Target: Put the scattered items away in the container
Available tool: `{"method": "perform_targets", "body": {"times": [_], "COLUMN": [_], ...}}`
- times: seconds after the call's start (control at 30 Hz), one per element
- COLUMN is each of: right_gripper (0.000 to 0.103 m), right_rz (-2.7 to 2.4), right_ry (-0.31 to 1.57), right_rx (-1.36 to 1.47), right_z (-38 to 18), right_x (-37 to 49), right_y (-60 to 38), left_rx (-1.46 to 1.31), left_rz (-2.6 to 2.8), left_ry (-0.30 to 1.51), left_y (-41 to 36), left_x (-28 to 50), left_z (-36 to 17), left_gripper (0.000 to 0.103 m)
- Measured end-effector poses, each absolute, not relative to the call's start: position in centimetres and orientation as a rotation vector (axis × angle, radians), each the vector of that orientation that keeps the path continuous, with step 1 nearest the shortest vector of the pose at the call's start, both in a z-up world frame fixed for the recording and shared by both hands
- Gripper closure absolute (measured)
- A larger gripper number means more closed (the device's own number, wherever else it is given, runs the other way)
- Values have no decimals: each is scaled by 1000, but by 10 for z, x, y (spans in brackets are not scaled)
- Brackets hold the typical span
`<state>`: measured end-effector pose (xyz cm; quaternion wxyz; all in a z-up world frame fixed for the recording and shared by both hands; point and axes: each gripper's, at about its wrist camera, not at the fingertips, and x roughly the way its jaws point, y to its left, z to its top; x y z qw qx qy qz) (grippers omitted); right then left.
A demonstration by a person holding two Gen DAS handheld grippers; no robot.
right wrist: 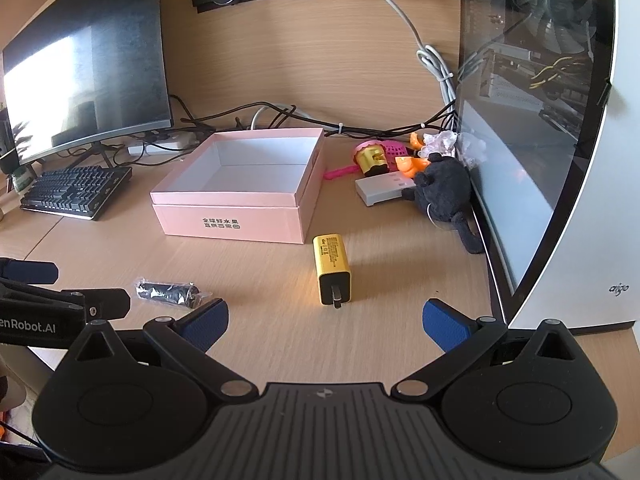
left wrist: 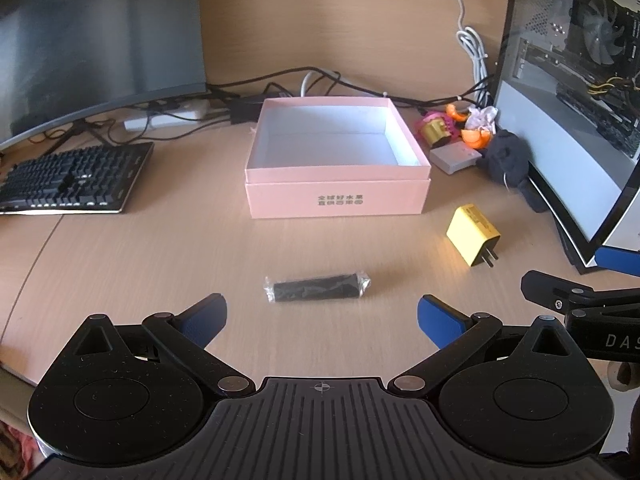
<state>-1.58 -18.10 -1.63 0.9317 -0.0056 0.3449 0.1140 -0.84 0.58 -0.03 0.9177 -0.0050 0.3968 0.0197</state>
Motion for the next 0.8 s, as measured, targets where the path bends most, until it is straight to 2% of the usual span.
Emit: {"method": "perform_targets", "body": {"times": [0.8], "right_gripper": [0], "right_rz": [230], "right_ry": [708], "right_rx": [-5], "right_z": [-19], "right_x": [-14], "right_y": [-181], "left_rx": [-3], "left_rz": [41], "left_ry": [832], "left_y": [5], "left_x": [-8], "left_z": [-3], "left_gripper": [0]}}
